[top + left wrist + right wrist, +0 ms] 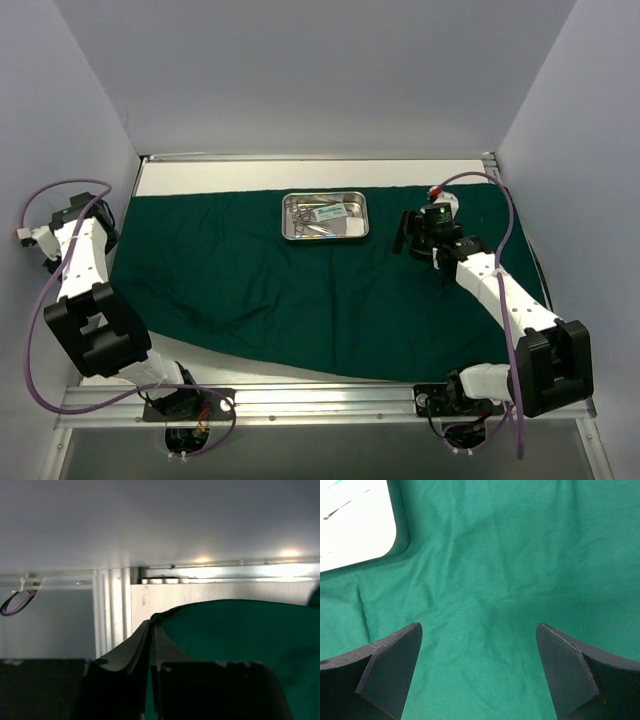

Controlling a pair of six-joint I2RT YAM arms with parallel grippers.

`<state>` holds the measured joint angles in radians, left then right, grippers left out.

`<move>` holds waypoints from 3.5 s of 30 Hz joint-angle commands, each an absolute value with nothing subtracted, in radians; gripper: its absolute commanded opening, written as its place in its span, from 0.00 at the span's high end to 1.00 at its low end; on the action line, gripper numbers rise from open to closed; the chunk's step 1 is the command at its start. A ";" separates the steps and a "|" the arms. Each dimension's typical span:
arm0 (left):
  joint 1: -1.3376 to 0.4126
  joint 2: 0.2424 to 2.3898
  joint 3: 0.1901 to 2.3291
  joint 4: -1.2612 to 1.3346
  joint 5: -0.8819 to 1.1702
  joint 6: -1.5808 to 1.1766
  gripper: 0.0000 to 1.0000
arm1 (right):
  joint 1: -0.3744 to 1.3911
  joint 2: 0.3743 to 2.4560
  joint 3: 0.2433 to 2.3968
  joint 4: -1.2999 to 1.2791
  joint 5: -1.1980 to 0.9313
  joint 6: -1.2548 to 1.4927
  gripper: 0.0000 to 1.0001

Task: Open and lay out the surgical kit
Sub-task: Open the surgical kit at the center of the board, then adjust the surgical kit at the center of the board.

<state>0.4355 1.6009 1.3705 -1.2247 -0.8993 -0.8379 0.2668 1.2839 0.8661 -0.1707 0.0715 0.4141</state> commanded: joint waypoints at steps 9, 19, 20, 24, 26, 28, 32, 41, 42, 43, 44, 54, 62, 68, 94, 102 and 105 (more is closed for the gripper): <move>0.572 1.321 1.258 -1.370 -1.009 -0.928 0.82 | 0.347 1.210 0.876 -0.204 0.078 0.417 0.06; 0.597 1.235 1.212 -1.309 -0.888 -0.887 0.24 | 0.373 1.198 0.871 -0.213 0.103 0.420 0.04; 0.597 1.230 1.215 -1.296 -0.861 -0.871 0.22 | 0.373 1.201 0.871 -0.213 0.106 0.420 0.04; 0.588 1.197 1.230 -1.194 -0.726 -0.744 0.13 | 0.374 1.219 0.876 -0.218 0.121 0.423 0.04; 0.546 1.178 1.220 -1.111 -0.648 -0.686 0.08 | 0.373 1.226 0.880 -0.224 0.133 0.426 0.04; 0.496 1.161 1.213 -1.057 -0.571 -0.658 0.03 | 0.371 1.238 0.887 -0.232 0.156 0.428 0.04; 0.275 1.180 1.203 -0.956 -0.537 -0.618 0.04 | 0.367 1.275 0.899 -0.241 0.170 0.428 0.05; -0.077 1.475 1.235 -0.770 -0.514 -0.600 0.05 | 0.339 1.416 0.937 -0.227 0.222 0.446 0.06; -0.084 1.532 1.242 -0.759 -0.508 -0.600 0.05 | 0.337 1.451 0.948 -0.224 0.227 0.449 0.06; -0.095 1.561 1.250 -0.750 -0.500 -0.600 0.05 | 0.337 1.469 0.953 -0.221 0.229 0.451 0.06; -0.098 1.587 1.258 -0.732 -0.485 -0.594 0.05 | 0.336 1.488 0.957 -0.218 0.233 0.456 0.06; -0.103 1.928 1.428 -0.742 -0.450 -0.558 0.04 | 0.327 1.678 1.003 -0.176 0.295 0.466 0.07; -0.098 2.080 1.554 -0.805 -0.457 -0.572 0.04 | 0.298 1.808 1.043 -0.152 0.287 0.468 0.07; -0.071 2.193 1.657 -0.862 -0.476 -0.577 0.02 | 0.258 1.926 1.097 -0.149 0.264 0.466 0.07; -0.052 2.474 2.102 -1.037 -0.471 -0.520 0.03 | 0.190 2.158 1.378 -0.262 0.261 0.449 0.07; -0.029 2.367 1.951 -0.985 -0.480 -0.517 0.04 | 0.190 2.076 1.295 -0.267 0.253 0.445 0.06; -0.029 2.352 1.948 -0.986 -0.479 -0.506 0.05 | 0.192 2.040 1.276 -0.278 0.256 0.445 0.06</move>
